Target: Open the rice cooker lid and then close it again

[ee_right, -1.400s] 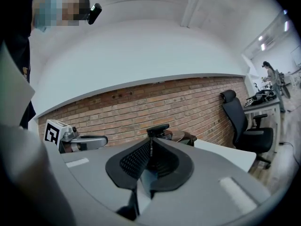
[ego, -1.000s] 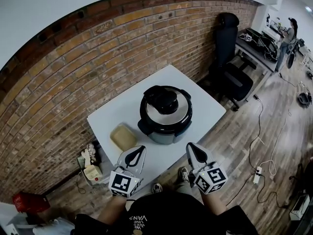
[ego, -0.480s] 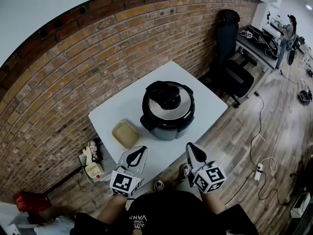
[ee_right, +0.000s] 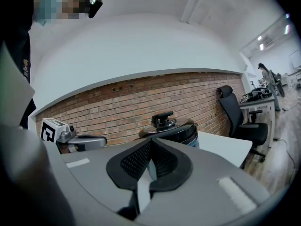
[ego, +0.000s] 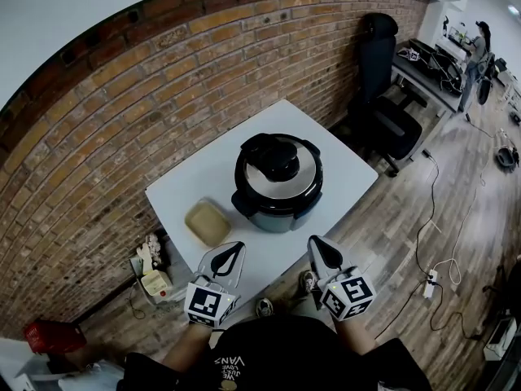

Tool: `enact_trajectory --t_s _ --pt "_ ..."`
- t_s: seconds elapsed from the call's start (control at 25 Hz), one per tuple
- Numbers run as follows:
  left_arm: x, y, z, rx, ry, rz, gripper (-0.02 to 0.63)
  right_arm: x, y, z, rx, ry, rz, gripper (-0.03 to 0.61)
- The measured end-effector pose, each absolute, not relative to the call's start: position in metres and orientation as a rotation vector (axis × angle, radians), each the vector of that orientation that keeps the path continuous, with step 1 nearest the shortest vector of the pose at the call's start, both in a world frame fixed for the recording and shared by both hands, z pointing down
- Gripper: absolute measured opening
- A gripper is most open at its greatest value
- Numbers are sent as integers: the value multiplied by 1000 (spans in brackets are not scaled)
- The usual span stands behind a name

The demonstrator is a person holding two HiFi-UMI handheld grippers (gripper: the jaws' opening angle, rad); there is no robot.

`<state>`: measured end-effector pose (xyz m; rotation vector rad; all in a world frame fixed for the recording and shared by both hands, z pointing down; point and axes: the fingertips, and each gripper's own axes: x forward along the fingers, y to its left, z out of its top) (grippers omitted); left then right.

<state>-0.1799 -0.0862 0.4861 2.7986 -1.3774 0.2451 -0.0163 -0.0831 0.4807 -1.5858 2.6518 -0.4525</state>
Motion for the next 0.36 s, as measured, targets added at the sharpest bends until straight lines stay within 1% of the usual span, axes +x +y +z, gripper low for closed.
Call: enact_trajectory --t_s 0.36 --pt "-178 -93 487 2790 -1392 239 2 -16 -90 482 -1566 2664 -452 5"
